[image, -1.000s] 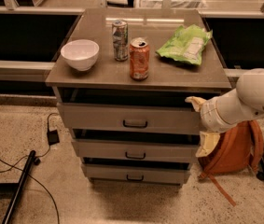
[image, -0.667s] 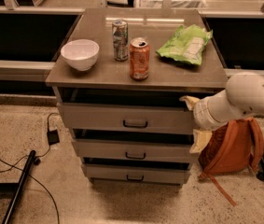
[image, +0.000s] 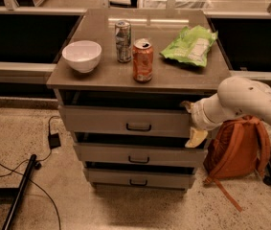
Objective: Open top drawer
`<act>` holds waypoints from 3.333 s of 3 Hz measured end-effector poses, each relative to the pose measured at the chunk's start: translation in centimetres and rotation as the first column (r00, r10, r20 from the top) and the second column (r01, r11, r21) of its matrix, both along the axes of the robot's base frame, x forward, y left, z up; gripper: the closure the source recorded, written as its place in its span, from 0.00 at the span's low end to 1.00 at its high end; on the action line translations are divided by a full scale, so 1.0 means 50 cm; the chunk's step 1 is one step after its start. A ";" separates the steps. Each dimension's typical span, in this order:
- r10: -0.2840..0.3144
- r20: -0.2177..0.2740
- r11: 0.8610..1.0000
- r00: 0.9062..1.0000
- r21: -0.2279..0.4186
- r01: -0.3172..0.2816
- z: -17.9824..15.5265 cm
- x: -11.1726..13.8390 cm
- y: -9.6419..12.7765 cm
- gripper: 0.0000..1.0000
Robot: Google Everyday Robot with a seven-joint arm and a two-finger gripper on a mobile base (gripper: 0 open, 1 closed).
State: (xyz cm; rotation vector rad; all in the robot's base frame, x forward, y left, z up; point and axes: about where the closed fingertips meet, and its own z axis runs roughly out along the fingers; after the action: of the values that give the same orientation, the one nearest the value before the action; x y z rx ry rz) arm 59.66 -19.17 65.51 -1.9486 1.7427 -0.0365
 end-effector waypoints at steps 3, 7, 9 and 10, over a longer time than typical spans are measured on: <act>0.009 -0.058 1.000 0.998 -0.022 -0.010 0.016 -0.067 0.010 0.41; 0.076 -0.211 0.996 0.974 -0.023 -0.083 0.136 -0.292 0.006 0.39; 0.021 -0.099 0.996 0.995 -0.080 -0.029 0.194 -0.178 0.028 0.39; -0.017 -0.077 0.997 0.997 -0.076 0.011 0.172 -0.106 0.031 0.57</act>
Offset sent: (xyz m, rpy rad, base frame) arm -0.0435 0.0088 0.0175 -0.0617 0.0383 0.0075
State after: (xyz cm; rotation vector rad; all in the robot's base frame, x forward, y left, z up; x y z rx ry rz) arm 54.33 -17.64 74.11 -2.0164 1.8299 -0.0321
